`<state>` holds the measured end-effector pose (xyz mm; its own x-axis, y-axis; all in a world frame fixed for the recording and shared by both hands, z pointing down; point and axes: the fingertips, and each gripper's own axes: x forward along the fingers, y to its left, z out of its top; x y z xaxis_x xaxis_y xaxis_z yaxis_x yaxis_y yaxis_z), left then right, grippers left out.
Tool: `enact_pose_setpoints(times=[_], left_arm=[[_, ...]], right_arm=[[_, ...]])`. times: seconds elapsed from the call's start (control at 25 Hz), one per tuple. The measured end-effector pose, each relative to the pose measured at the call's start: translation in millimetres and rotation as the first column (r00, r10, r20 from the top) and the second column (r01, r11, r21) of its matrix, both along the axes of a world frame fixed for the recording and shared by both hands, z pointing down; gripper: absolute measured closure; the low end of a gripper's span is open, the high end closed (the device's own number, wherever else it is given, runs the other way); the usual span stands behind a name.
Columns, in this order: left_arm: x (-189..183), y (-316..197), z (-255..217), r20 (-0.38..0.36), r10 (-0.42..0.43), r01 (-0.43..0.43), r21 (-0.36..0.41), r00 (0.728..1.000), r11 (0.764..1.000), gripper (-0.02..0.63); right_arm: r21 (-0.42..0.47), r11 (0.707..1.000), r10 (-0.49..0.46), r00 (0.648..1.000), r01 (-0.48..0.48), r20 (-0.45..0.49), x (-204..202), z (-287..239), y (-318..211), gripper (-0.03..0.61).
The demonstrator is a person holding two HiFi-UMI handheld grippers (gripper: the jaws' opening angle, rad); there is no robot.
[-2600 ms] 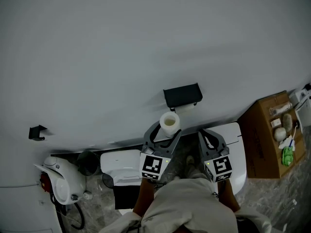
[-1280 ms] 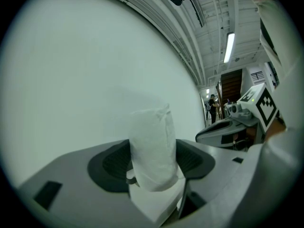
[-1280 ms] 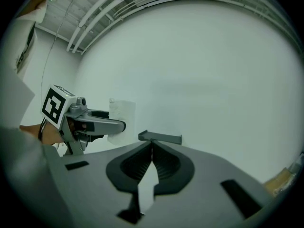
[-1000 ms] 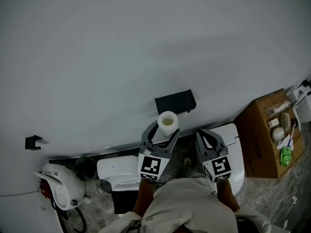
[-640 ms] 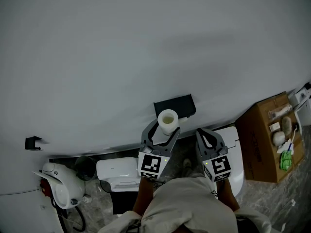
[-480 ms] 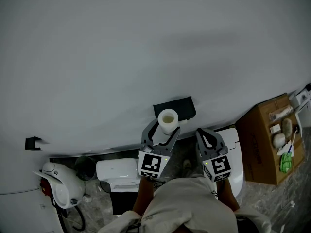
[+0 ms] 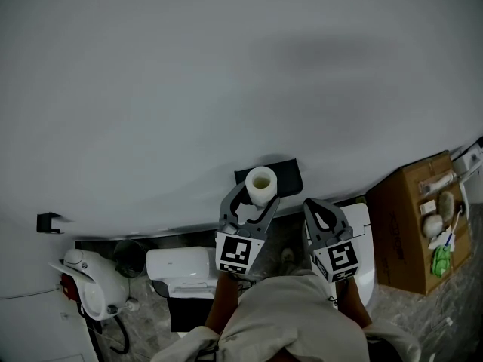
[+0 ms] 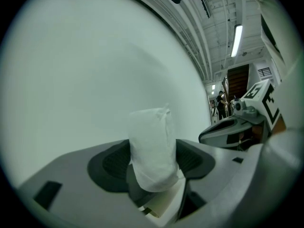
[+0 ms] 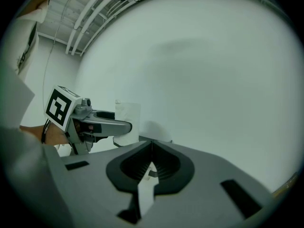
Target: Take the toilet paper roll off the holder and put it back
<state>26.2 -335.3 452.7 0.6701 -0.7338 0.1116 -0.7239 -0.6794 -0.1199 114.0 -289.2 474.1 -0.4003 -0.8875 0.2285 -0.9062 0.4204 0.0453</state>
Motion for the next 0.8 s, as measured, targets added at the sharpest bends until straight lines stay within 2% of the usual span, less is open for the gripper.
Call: enact_pose_setpoints(times=[0.36,0.8], left_arm=[[3.3,-13.9,9.5,0.028,-0.012,0.012,-0.012,1.000,1.000,0.310],[0.6,-18.2,14.5,0.028,-0.029,0.029,-0.007,0.999,1.000,0.308]], right_arm=[[-0.013,1.000,-0.015,1.000,0.016,0.009,0.9,3.5,-15.8,0.580],[-0.019,1.000,-0.017,1.000,0.017,0.013,-2.2,6.8,-18.7,0.580]])
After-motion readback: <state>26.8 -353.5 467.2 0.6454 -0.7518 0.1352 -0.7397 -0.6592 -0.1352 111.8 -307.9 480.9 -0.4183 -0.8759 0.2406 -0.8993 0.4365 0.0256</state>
